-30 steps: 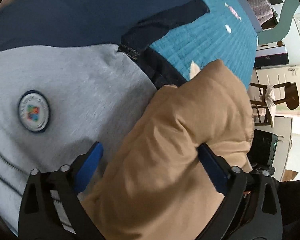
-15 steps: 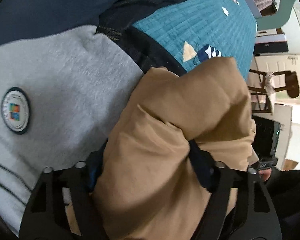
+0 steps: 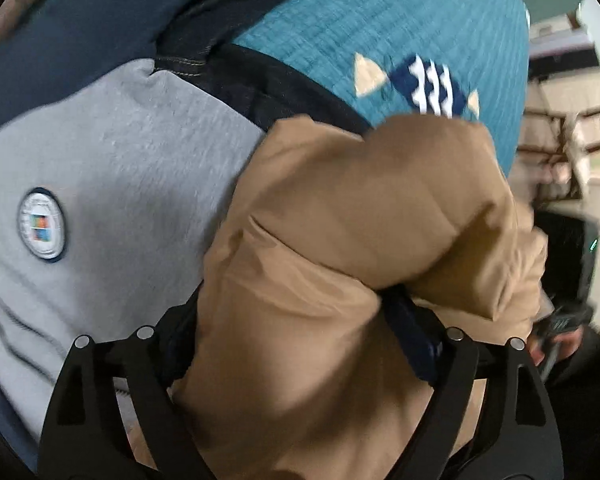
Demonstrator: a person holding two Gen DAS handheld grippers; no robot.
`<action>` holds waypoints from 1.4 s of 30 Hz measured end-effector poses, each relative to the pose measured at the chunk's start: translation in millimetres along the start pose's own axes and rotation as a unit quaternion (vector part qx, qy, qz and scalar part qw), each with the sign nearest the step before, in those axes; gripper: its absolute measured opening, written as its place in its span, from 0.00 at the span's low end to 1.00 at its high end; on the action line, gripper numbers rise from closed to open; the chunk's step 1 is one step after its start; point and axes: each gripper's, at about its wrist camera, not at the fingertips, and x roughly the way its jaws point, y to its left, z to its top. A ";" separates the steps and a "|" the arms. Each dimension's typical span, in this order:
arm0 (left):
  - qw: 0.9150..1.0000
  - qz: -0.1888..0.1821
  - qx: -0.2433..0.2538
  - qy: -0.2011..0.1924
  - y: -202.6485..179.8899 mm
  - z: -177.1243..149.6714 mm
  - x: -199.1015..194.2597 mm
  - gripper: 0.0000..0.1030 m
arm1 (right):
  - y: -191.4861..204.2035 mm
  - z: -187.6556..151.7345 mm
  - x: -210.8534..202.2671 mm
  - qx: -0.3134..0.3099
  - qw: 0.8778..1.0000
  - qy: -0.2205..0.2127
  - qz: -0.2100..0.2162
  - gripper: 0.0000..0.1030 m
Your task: Fold large clothes
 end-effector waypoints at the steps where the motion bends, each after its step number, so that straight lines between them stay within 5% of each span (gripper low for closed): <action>1: 1.000 -0.006 0.005 -0.010 0.5 -1.8 -3.0 0.70 | -0.5 0.5 -0.1 0.002 1.000 0.000 0.001 0.69; 4: 0.998 0.014 0.024 -0.056 -9.6 -14.2 -15.8 0.40 | -0.6 1.8 1.2 0.006 1.000 0.001 -0.001 0.69; 7: 0.992 0.019 0.023 -0.121 -17.1 -37.7 -37.0 0.29 | -0.9 5.1 0.1 -0.003 1.000 0.005 -0.009 0.69; 14: 0.976 -0.042 -0.047 -0.207 8.5 -109.1 -56.1 0.26 | 14.0 -2.8 -1.8 -0.033 0.999 0.000 -0.027 0.71; 30: 0.944 -0.094 -0.215 -0.232 62.5 -225.9 -50.9 0.26 | 62.1 -15.4 10.8 -0.106 0.994 0.010 -0.020 0.77; 42: 0.915 -0.094 -0.310 -0.239 109.5 -288.0 -46.6 0.27 | 112.7 -7.6 56.5 -0.188 0.981 0.041 0.006 0.78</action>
